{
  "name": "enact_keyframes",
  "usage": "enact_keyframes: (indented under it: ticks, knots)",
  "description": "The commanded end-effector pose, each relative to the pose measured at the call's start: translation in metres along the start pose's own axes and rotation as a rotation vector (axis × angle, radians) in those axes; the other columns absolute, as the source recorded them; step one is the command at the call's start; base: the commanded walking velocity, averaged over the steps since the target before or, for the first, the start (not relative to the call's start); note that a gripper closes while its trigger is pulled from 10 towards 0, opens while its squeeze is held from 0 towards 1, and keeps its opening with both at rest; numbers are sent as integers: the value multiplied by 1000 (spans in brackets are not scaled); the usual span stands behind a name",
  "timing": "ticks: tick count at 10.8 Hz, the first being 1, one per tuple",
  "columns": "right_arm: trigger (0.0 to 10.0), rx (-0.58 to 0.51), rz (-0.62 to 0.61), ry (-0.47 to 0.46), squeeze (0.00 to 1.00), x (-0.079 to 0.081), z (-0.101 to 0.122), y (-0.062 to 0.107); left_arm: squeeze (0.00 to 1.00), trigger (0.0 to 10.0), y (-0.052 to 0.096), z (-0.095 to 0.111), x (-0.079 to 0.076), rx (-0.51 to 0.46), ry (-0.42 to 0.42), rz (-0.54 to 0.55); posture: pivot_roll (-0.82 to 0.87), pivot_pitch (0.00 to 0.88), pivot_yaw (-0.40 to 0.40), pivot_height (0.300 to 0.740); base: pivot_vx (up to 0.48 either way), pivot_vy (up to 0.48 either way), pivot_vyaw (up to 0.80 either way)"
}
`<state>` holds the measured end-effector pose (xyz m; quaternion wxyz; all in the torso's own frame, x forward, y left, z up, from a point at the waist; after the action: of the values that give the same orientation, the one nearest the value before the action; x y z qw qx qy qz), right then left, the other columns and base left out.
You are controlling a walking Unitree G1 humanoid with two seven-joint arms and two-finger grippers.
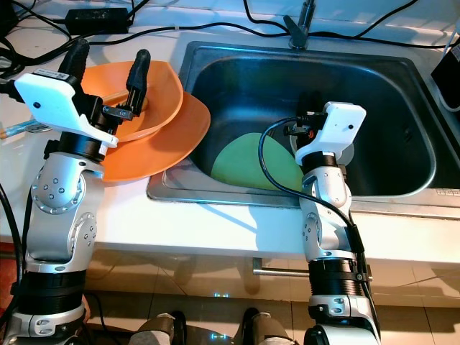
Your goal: Kitchen organization
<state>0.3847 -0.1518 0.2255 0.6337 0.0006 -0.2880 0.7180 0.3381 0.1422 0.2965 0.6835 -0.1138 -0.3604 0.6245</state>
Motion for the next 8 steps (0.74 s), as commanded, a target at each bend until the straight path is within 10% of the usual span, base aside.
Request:
enact_keyframes:
  ticks: [1, 8]
  knots:
    - [10000, -4, -18, -12, 0, -6, -1, 4, 0, 10000, -1, 2, -1, -11, 1, -4, 49, 180, 1, 740, 0, 0, 0]
    - [10000, 4, -24, -12, 0, -7, -3, 5, 0, 10000, 0, -1, 0, -1, 6, 2, 49, 197, -2, 740, 0, 0, 0]
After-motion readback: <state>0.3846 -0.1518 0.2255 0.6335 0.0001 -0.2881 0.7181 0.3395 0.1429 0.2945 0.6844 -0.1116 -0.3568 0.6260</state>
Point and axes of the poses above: a point about 5 cm out from each wrist's last joint towards the gripper, its own y axis pointing back from the gripper into the wrist, its own z axis along the axis of the wrist's last joint, x = y × z, the point moved 5 cm from there along -y, pointing out of the wrist towards the gripper, and after that the axes turned 15 degrees about -y, right-handed, at the moved point
